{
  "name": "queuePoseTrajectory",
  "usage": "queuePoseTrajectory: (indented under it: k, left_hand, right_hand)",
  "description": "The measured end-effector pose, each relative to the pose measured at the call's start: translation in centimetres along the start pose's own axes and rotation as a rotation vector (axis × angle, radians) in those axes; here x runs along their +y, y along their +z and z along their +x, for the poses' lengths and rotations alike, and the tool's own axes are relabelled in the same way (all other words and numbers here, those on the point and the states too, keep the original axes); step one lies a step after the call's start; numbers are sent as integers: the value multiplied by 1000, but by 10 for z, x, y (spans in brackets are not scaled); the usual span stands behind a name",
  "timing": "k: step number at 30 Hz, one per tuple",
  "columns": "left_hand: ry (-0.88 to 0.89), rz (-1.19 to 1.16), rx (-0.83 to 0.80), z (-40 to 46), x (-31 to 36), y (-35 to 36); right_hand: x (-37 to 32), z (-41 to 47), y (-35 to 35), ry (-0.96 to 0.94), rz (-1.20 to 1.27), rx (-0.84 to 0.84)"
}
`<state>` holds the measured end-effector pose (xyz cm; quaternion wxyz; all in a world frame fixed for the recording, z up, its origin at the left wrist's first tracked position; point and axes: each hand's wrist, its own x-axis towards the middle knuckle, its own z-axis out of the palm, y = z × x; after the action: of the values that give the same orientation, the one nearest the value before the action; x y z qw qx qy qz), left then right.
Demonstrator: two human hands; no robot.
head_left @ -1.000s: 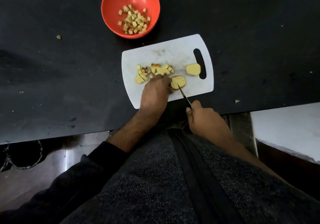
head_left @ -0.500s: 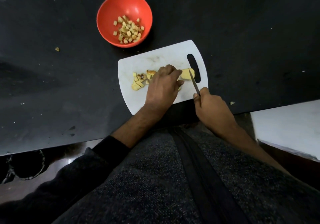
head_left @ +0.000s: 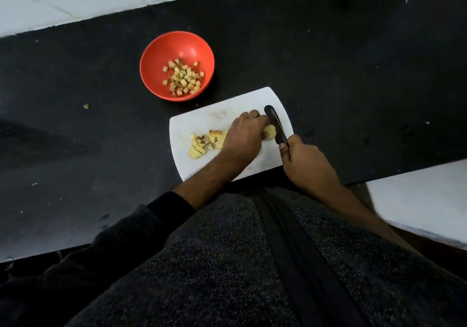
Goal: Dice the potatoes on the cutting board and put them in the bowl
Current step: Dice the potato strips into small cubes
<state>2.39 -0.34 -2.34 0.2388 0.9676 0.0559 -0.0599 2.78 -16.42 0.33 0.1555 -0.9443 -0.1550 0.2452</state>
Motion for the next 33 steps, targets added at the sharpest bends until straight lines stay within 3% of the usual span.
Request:
queuePoseTrajectory:
  k: [4,9,14,19,23,28,33]
  left_hand:
    - [-47,-24,117,3,-13,-14]
    - [-87,118,250,19,-34,-29]
    - [-25,87,95,23,-28,-26]
    - [-95,-35,-11,26,-33,-25]
    - [24,-35,-152,36,-50,-38]
    - [138,31,-121,37,-52,-49]
    - [11,44,-66,31,-38,-36]
  right_hand:
    - [-8,13,-2,-25,-6,12]
    - [-18,33,-3,-73,-23,17]
    - [-25,44,-3,-89,-12,6]
    - [-22,44,-2,-54,-6,-17]
    - [-21,44,0,-43,24,-43]
    - [-28,45,1,-26,78,-76]
    - [-36,46,7,-64,79,-79]
